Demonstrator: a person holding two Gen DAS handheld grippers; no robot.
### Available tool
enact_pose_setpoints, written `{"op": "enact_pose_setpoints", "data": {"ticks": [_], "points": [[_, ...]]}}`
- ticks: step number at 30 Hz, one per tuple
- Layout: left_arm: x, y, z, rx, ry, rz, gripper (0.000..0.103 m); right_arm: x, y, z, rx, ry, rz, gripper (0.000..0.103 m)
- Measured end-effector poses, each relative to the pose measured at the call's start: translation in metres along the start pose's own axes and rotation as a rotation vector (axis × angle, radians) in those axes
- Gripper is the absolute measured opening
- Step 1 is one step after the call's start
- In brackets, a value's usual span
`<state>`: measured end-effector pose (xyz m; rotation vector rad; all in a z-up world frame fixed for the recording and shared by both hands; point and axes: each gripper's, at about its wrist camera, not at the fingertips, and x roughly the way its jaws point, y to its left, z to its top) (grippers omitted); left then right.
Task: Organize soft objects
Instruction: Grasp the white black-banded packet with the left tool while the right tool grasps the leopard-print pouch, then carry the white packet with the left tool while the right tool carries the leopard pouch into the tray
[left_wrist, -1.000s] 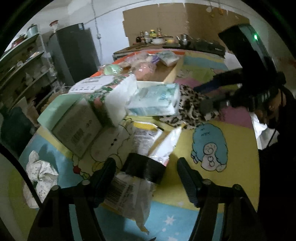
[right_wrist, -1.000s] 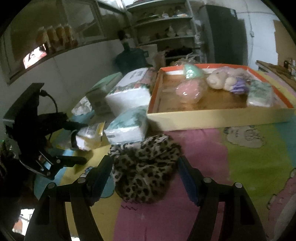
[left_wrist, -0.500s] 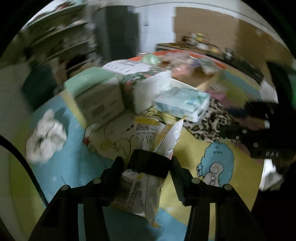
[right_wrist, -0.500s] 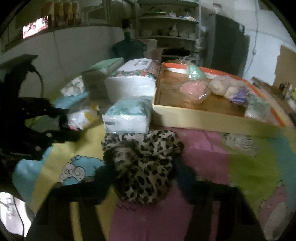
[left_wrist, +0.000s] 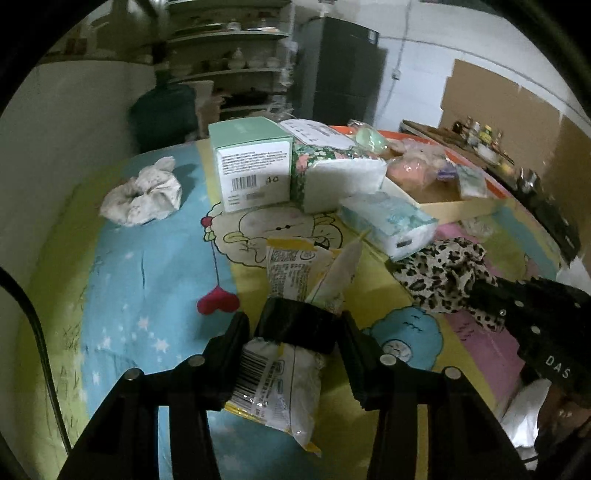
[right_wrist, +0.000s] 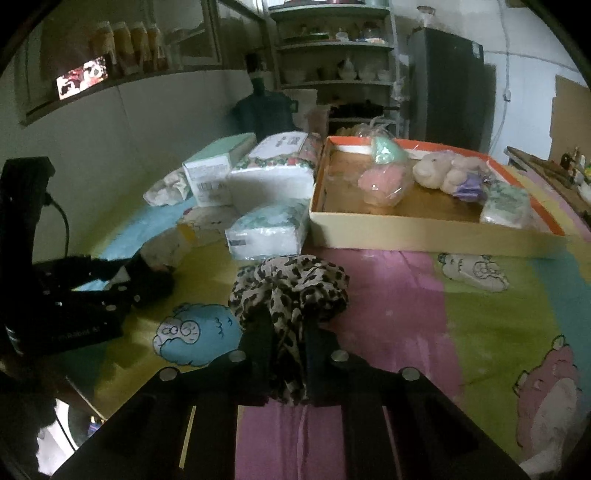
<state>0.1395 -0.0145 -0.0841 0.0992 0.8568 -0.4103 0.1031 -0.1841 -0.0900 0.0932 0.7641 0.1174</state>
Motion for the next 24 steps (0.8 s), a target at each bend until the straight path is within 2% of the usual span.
{"op": "enact_pose_setpoints", "data": {"ticks": [2,8,24], "points": [[-0.006,-0.004,-0.002,-0.013,-0.017,0.025,0.048,-0.007,-0.001,0.0,0.0,-0.014,-0.003,0.013],[-0.022,-0.014,-0.004,-0.039,-0.049,0.031,0.047,-0.033,-0.005,0.0,0.0,-0.064,-0.008,0.013],[-0.046,-0.057,0.026,-0.008,-0.138,-0.01,0.046,-0.071,-0.025,0.012,0.017,-0.169,-0.034,0.013]]}}
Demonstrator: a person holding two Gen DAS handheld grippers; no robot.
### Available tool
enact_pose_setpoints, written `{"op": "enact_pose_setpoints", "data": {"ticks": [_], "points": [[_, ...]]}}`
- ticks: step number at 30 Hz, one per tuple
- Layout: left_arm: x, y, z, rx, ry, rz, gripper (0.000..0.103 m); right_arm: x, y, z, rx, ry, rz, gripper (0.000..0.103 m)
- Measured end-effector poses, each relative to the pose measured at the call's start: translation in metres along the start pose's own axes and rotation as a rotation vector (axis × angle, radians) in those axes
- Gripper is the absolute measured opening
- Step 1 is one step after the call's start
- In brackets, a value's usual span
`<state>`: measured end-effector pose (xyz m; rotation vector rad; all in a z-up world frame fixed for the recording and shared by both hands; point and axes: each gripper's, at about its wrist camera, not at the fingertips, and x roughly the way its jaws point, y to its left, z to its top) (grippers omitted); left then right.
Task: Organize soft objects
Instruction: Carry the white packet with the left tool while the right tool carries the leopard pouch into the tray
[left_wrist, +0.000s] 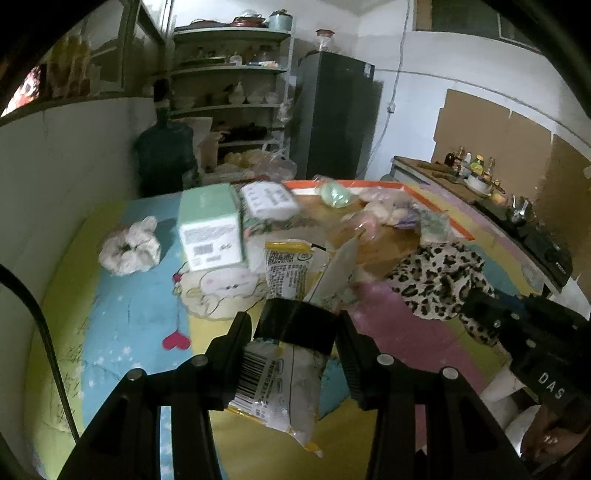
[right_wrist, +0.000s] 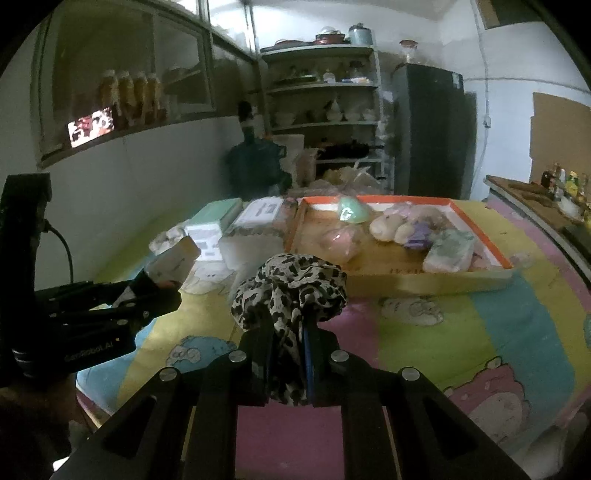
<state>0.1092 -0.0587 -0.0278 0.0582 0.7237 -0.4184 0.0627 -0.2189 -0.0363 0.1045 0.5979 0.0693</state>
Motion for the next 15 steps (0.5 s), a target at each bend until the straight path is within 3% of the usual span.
{"op": "enact_pose_setpoints", "data": {"ticks": [15], "points": [[0.015,-0.049,0.041,0.02,-0.052,-0.04,0.046,-0.008,-0.044,0.021,0.033,-0.068,-0.044,0.013]]}}
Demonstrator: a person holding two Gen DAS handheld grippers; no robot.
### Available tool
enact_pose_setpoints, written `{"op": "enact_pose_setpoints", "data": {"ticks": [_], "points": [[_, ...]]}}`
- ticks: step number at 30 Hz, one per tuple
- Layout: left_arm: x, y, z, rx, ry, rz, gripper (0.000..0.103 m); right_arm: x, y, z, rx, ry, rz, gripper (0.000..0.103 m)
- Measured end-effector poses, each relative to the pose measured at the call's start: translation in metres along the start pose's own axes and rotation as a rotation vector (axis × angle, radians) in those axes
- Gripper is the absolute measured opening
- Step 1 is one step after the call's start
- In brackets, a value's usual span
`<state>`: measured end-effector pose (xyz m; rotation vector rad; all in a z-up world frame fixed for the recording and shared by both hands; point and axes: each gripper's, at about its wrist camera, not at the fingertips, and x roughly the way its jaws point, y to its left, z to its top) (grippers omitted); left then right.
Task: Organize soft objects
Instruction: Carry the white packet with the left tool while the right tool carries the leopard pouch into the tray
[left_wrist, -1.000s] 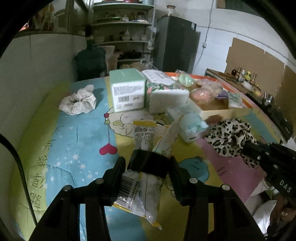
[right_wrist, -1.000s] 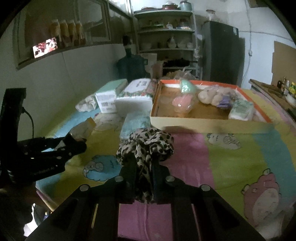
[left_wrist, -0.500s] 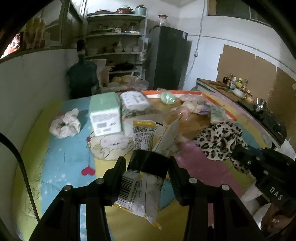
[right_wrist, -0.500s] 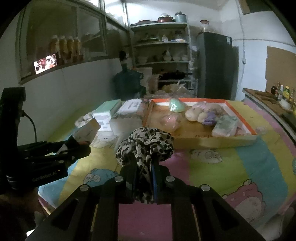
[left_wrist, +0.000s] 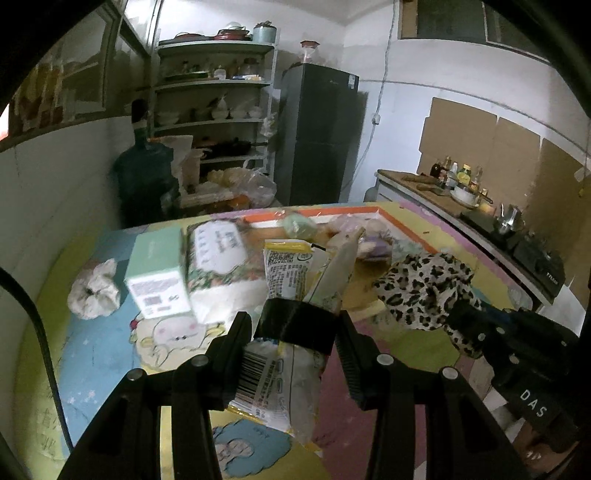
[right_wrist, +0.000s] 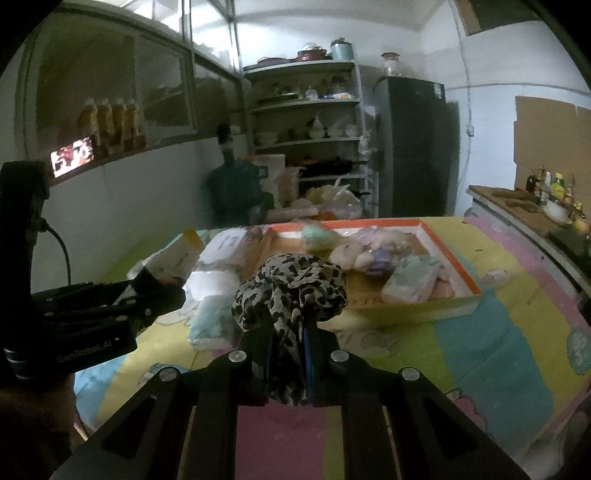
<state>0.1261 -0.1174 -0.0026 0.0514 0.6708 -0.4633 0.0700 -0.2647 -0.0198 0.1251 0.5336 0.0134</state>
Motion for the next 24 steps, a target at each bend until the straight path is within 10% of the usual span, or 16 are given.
{"op": "enact_pose_setpoints", "data": {"ticks": [24], "points": [[0.083,-0.067,0.036,0.025,0.056,-0.045,0.046,0.025,-0.089,0.031,0.078,-0.052,-0.082,0.013]]}}
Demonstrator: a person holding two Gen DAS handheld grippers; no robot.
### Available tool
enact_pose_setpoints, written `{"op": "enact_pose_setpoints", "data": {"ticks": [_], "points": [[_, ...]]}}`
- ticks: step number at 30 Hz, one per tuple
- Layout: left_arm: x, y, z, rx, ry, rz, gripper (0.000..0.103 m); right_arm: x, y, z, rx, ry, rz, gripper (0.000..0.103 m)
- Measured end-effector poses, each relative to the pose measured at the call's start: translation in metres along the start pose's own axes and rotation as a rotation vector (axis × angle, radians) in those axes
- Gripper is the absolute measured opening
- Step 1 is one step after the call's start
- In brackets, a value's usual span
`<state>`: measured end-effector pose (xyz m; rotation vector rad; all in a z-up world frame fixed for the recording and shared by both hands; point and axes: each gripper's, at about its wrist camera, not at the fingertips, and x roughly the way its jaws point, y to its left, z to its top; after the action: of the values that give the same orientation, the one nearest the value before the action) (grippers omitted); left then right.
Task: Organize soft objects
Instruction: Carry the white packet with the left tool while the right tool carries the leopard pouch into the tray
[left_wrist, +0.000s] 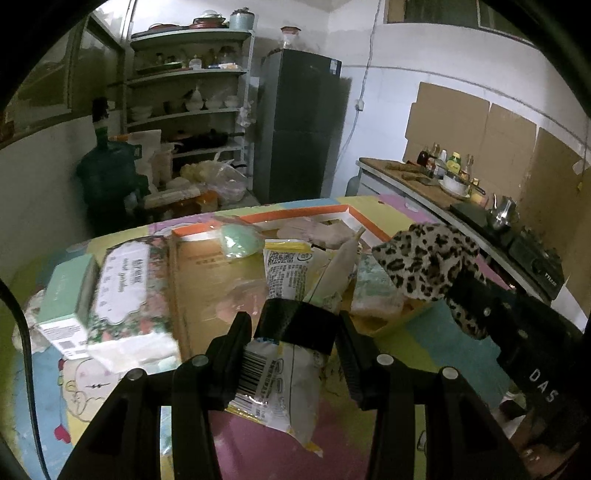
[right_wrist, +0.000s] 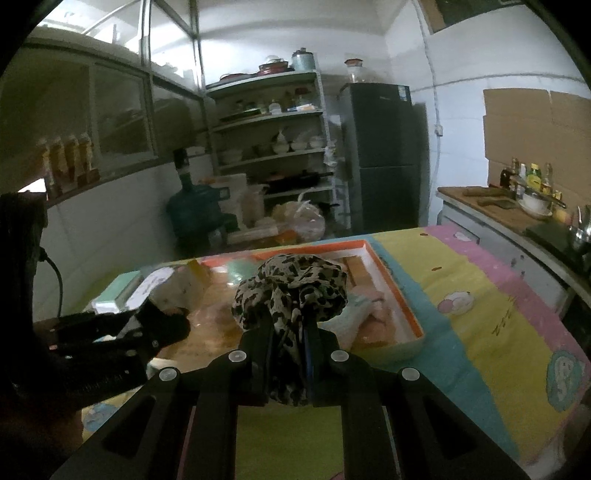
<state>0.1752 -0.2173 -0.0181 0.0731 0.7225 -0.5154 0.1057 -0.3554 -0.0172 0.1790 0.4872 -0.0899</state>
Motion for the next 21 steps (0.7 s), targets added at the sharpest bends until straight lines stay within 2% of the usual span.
{"op": "enact_pose_setpoints", "data": {"ticks": [16,21], "points": [[0.062,-0.026,0.004,0.05,0.084,0.015,0.046,0.047,-0.044,0.017,0.035,0.022,-0.01,0.013],[0.072,-0.03,0.005,0.07,0.086,0.033,0.046,0.062,-0.046,0.022,0.032,0.032,-0.004,0.013]]}}
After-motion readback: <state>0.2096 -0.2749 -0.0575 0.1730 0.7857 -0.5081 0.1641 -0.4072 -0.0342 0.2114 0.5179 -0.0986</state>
